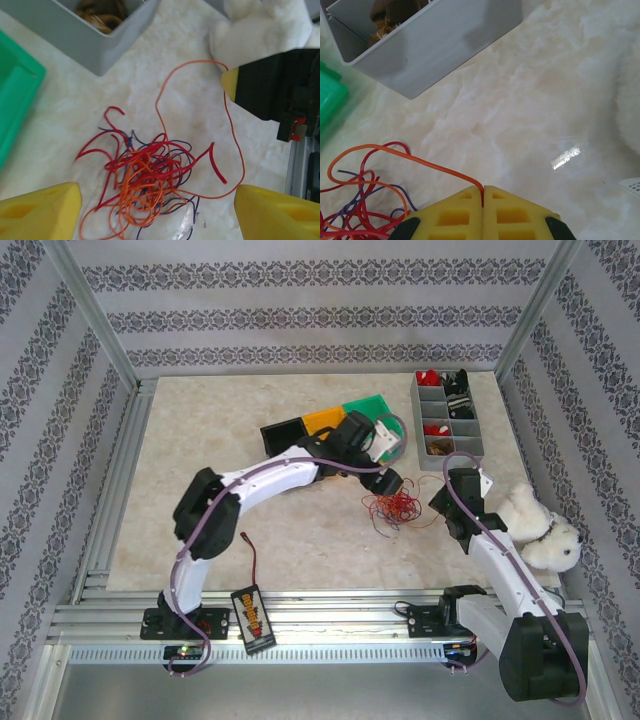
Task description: Untangle the cables
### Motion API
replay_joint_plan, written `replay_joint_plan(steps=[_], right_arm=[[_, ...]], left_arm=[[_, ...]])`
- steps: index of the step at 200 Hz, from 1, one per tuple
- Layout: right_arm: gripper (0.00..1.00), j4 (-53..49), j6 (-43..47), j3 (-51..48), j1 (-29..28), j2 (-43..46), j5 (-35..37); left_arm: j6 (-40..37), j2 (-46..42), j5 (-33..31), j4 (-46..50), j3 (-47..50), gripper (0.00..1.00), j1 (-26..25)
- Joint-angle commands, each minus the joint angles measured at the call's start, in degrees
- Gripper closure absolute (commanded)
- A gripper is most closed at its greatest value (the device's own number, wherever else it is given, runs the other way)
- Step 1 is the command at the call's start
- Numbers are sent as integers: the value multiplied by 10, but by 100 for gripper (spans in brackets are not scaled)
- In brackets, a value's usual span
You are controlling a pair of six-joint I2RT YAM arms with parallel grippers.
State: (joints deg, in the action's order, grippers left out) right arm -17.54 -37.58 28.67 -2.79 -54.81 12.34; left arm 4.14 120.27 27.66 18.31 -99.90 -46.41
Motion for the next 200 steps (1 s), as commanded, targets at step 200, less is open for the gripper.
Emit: replay_joint_plan(steps=[200], right_arm=[[100,-35,37,56,23,20,24]], left_arm=[[24,150,-216,103,-9,37,-8]])
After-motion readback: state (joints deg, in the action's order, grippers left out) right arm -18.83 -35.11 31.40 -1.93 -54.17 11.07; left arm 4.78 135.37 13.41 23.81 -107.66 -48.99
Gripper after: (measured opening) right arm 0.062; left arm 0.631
